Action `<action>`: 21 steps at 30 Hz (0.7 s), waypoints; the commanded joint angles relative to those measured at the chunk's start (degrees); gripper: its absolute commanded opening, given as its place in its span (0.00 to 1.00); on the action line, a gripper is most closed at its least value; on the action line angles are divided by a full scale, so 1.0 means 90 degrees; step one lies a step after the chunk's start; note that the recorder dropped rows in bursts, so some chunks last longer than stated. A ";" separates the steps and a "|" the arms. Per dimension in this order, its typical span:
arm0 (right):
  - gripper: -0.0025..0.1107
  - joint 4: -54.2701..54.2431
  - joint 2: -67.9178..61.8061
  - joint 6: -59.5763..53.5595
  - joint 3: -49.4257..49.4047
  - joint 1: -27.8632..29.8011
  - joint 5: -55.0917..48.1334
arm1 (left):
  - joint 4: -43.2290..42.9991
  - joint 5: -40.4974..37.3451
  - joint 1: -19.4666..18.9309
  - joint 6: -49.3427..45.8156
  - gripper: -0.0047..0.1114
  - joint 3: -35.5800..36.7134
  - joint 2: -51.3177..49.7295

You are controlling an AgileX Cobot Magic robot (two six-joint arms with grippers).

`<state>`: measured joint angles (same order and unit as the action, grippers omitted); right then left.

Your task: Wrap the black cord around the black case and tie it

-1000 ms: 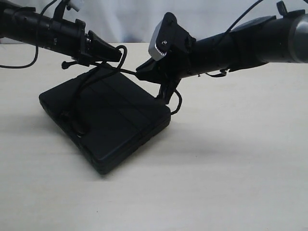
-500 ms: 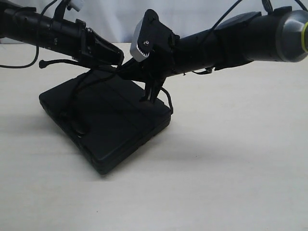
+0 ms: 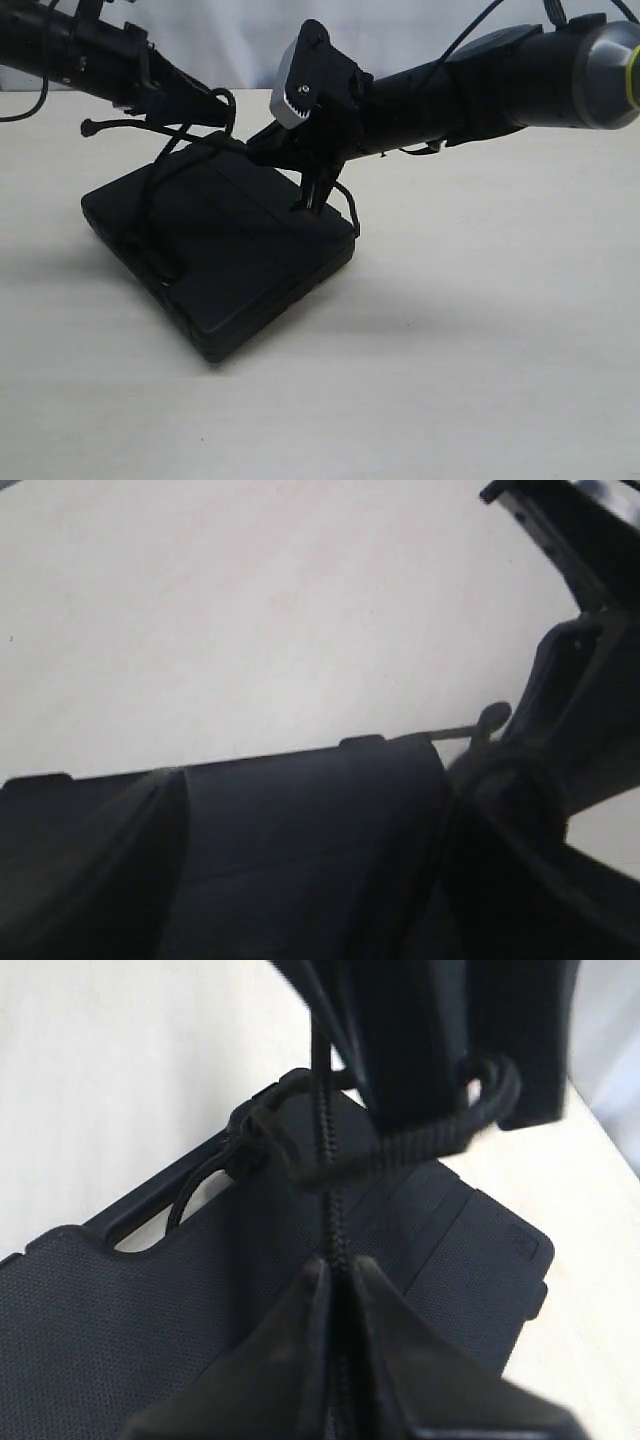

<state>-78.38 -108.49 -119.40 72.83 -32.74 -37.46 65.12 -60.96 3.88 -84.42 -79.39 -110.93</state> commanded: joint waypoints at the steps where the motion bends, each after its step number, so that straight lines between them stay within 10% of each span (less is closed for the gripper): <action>1: 0.06 -0.0067 0.0040 -0.0208 0.0050 -0.0011 0.0012 | -0.0574 0.0007 -0.0018 0.0653 0.60 -0.0030 0.0090; 21: 0.06 -0.0067 0.0040 -0.0208 0.0050 -0.0011 -0.0044 | -0.1714 0.0533 -0.0018 0.1435 0.60 -0.0030 0.0848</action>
<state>-78.59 -108.49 -119.40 72.83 -32.74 -37.46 51.56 -56.16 3.88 -73.13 -79.39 -104.31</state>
